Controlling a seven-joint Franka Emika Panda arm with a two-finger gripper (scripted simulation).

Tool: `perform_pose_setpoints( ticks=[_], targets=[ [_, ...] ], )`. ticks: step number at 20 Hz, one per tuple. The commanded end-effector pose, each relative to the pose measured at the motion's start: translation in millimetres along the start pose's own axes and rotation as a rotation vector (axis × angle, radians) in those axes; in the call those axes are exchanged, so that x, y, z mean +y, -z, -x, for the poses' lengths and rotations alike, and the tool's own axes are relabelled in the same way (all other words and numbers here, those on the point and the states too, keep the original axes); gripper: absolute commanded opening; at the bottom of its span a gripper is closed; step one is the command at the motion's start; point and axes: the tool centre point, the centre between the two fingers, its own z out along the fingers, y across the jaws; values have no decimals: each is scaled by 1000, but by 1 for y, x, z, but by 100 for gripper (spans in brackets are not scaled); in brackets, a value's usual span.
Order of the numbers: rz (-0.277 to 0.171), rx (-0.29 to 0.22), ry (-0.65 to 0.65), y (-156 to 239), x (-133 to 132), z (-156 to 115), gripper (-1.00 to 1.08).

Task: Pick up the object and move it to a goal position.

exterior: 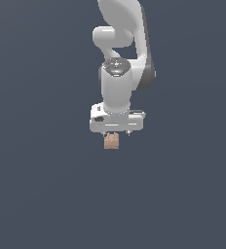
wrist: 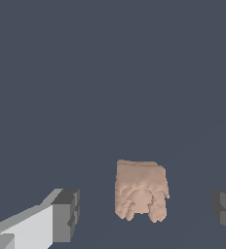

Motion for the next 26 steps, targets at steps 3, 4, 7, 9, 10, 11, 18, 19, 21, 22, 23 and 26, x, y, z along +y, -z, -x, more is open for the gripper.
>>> perform_pose_setpoints(
  ticks=[3, 4, 7, 9, 10, 11, 18, 19, 21, 22, 23, 26],
  targets=[
    [7, -16, -21, -31, 9, 20, 100],
    [8, -20, -26, -38, 11, 25, 100],
    [12, -29, -38, -55, 15, 37, 100],
    [14, -33, -44, -62, 18, 44, 100],
    [15, -35, -46, -66, 19, 46, 100],
    [16, -36, -48, -68, 19, 48, 100],
    [16, -39, -51, -73, 20, 51, 100],
    [16, -39, -51, -74, 20, 51, 100],
    [16, -39, -51, -80, 20, 52, 100],
    [16, -39, -51, -84, 20, 52, 100],
    [16, -39, -51, -88, 20, 53, 100],
    [17, -39, -51, -104, 21, 54, 100]
  ],
)
